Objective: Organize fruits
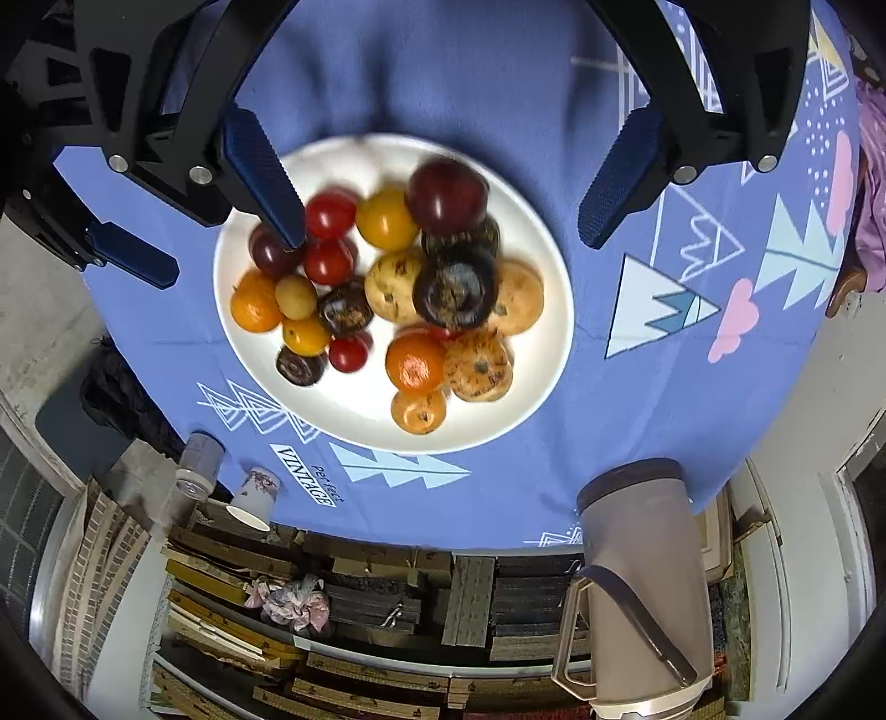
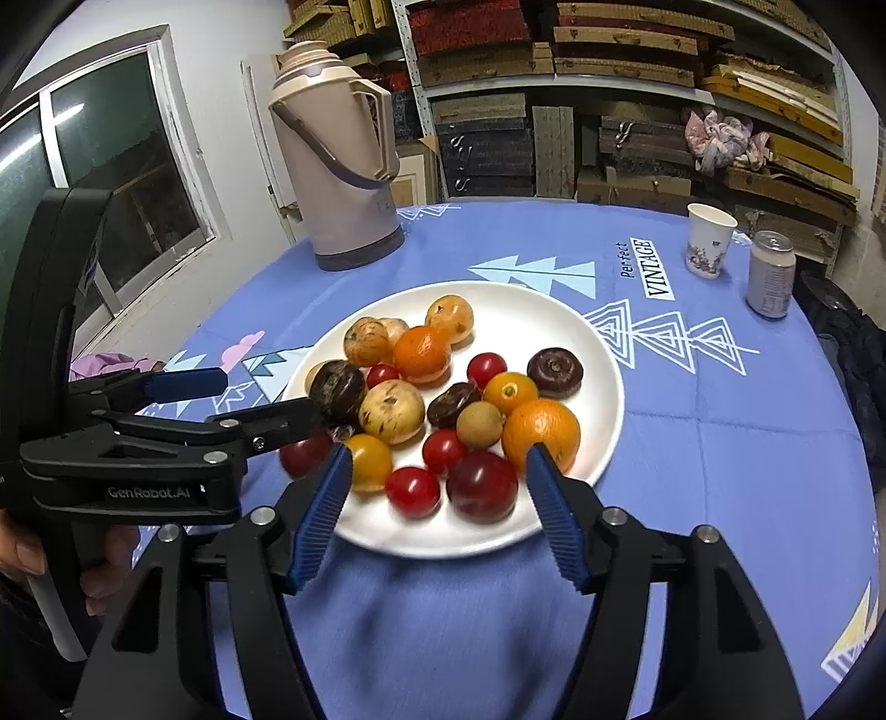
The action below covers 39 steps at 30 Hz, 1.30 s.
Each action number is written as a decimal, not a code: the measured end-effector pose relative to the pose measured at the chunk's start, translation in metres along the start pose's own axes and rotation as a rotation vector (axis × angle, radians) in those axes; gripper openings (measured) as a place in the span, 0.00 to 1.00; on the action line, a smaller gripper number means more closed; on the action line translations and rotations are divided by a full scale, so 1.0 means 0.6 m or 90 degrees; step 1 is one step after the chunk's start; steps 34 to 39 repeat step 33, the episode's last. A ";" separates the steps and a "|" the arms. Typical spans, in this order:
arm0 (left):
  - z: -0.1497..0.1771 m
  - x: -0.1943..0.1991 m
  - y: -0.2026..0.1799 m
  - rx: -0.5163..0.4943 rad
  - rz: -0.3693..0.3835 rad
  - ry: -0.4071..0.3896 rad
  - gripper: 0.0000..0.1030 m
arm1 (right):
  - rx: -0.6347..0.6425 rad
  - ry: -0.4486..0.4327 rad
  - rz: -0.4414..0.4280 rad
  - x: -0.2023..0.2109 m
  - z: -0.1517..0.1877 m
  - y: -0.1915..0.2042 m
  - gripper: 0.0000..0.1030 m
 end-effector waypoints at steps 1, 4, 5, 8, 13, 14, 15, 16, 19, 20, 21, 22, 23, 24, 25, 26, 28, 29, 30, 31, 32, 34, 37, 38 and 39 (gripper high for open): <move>0.004 0.004 -0.001 0.000 0.002 0.002 0.96 | 0.002 -0.001 0.002 0.006 0.004 0.002 0.62; 0.015 0.018 -0.003 0.005 0.008 0.001 0.97 | 0.000 -0.008 0.005 0.023 0.018 0.006 0.69; 0.018 0.021 -0.004 0.006 0.008 0.001 0.97 | 0.000 -0.009 0.006 0.026 0.021 0.007 0.70; 0.027 0.029 -0.010 0.002 0.007 0.002 0.97 | 0.004 -0.010 0.009 0.037 0.031 0.011 0.72; 0.042 0.041 -0.014 0.010 0.006 -0.003 0.96 | 0.005 -0.014 0.025 0.048 0.038 0.014 0.84; 0.043 0.044 -0.015 0.010 0.002 -0.007 0.96 | 0.006 -0.016 0.027 0.050 0.039 0.015 0.85; 0.044 0.046 -0.016 0.009 -0.003 -0.009 0.96 | 0.007 -0.016 0.026 0.052 0.040 0.016 0.85; 0.046 0.047 -0.017 0.008 -0.004 -0.010 0.96 | 0.008 -0.014 0.025 0.052 0.041 0.017 0.85; 0.049 0.053 -0.020 -0.001 -0.011 -0.017 0.96 | 0.012 -0.011 0.027 0.053 0.042 0.020 0.86; 0.050 0.055 -0.020 -0.001 -0.011 -0.017 0.96 | 0.012 -0.011 0.027 0.053 0.042 0.020 0.86; 0.051 0.056 -0.021 -0.001 -0.009 -0.016 0.96 | 0.010 -0.011 0.025 0.053 0.043 0.021 0.86; 0.051 0.057 -0.021 0.001 -0.007 -0.016 0.96 | 0.009 -0.011 0.025 0.054 0.043 0.021 0.87; 0.050 0.057 -0.021 0.001 -0.008 -0.016 0.96 | 0.010 -0.012 0.024 0.055 0.043 0.022 0.87; 0.050 0.057 -0.021 0.003 -0.015 -0.015 0.96 | 0.010 -0.013 0.025 0.056 0.042 0.023 0.87; 0.050 0.058 -0.019 0.007 -0.021 -0.014 0.96 | 0.011 -0.013 0.025 0.057 0.042 0.024 0.87; 0.050 0.059 -0.017 0.013 -0.023 -0.013 0.96 | 0.011 -0.014 0.025 0.057 0.042 0.025 0.88; 0.051 0.063 -0.015 0.023 -0.026 -0.016 0.96 | 0.011 -0.018 0.026 0.060 0.042 0.026 0.90; 0.052 0.065 -0.014 0.024 -0.030 -0.016 0.96 | 0.010 -0.019 0.026 0.060 0.041 0.025 0.91; 0.052 0.066 -0.013 0.024 -0.033 -0.016 0.96 | 0.009 -0.019 0.026 0.060 0.041 0.025 0.91; 0.053 0.068 -0.014 0.023 -0.037 -0.019 0.96 | 0.008 -0.019 0.028 0.060 0.041 0.025 0.92; 0.053 0.070 -0.014 0.019 -0.043 -0.023 0.96 | 0.008 -0.019 0.029 0.060 0.041 0.025 0.93; 0.054 0.072 -0.015 0.016 -0.049 -0.026 0.96 | 0.008 -0.019 0.031 0.060 0.041 0.025 0.94; 0.054 0.072 -0.015 0.016 -0.049 -0.026 0.96 | 0.008 -0.019 0.031 0.060 0.041 0.025 0.94; 0.054 0.072 -0.015 0.016 -0.049 -0.026 0.96 | 0.008 -0.019 0.031 0.060 0.041 0.025 0.94; 0.054 0.072 -0.015 0.016 -0.049 -0.026 0.96 | 0.008 -0.019 0.031 0.060 0.041 0.025 0.94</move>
Point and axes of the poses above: each gripper's, at about its wrist camera, not at the fingertips, and x roughly against the way its jaws point, y to its left, z to its underside, the point moved 4 cm from there along -x, roughly the way its jaws point, and after that the axes turned 8 degrees about z, right-handed, at the moved point
